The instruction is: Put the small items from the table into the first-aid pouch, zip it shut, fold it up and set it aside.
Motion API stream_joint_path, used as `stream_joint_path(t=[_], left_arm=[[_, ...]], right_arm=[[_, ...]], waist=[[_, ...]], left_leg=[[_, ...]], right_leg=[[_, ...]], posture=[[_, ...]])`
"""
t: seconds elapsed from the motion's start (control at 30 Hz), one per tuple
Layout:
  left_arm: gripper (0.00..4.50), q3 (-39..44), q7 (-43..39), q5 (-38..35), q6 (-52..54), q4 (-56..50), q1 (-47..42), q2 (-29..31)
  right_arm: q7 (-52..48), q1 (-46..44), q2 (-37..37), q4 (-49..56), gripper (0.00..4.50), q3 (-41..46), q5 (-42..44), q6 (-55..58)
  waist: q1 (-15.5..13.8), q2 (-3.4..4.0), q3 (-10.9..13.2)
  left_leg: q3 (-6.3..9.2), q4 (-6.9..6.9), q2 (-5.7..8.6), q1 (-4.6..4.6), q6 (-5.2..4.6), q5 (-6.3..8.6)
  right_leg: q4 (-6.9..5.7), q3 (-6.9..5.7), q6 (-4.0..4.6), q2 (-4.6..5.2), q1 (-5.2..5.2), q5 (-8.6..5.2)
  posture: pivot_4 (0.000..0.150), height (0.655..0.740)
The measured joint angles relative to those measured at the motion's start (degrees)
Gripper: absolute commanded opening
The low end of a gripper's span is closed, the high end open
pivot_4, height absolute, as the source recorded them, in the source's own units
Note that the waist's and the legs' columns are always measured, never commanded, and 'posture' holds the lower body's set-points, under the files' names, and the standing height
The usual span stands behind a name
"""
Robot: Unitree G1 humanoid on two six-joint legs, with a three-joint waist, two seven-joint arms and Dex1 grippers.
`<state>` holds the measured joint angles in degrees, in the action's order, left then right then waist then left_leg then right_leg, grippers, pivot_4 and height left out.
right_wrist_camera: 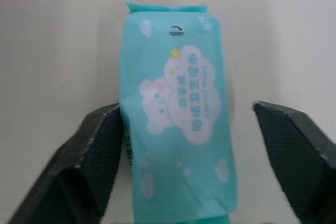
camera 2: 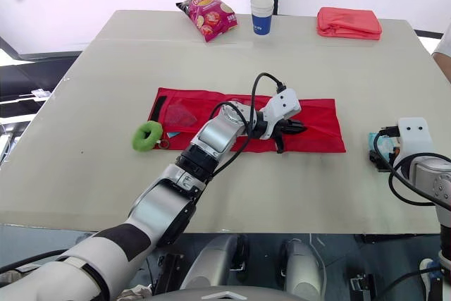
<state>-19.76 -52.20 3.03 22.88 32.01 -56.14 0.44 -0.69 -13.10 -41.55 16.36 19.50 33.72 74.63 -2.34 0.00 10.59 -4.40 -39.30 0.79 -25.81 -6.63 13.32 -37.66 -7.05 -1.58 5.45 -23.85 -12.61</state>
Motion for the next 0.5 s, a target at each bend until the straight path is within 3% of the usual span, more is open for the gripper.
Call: stream_joint_path(t=[0.13, 0.33, 0.4, 0.5], left_arm=[[0.0, 0.01, 0.05, -0.01, 0.0, 0.0, 0.0, -0.04], [0.0, 0.02, 0.03, -0.04, -0.03, 0.03, 0.0, -0.09], [0.0, 0.01, -0.01, -0.07, -0.08, 0.06, 0.0, -0.17], [0.0, 0.02, -0.03, -0.09, -0.18, 0.28, 0.0, -0.21]], right_arm=[[-1.15, 0.41, 0.81, 1.5, 0.85, 2.16, -0.45, 0.82], [-3.74, 3.51, 3.45, 8.94, 0.85, 9.98, 1.41, 5.11], [-5.92, 4.02, 3.62, 15.28, 0.85, 13.81, 4.46, 8.22], [-12.73, 4.81, 4.47, 28.7, 0.85, 17.77, 16.03, 14.55]], waist=[[-0.01, 0.0, 0.0], [0.04, 0.02, 0.0], [0.08, 0.07, -0.01], [0.16, 0.06, -0.01]], left_leg=[[0.0, 0.0, 0.01, 0.0, 0.0, 0.0], [0.0, 0.01, 0.0, -0.01, 0.0, 0.0], [0.01, 0.02, -0.01, 0.0, 0.0, 0.0], [0.08, 0.03, -0.04, 0.0, 0.0, 0.01]], right_leg=[[0.0, 0.0, 0.0, 0.0, 0.0, 0.0], [-0.01, 0.03, 0.0, 0.0, -0.02, 0.0], [-0.02, 0.03, 0.0, -0.01, -0.04, 0.0], [0.0, 0.02, 0.01, -0.03, -0.03, -0.01]], posture=[[0.15, 0.74], [0.15, 0.74], [0.15, 0.74], [0.15, 0.74]])
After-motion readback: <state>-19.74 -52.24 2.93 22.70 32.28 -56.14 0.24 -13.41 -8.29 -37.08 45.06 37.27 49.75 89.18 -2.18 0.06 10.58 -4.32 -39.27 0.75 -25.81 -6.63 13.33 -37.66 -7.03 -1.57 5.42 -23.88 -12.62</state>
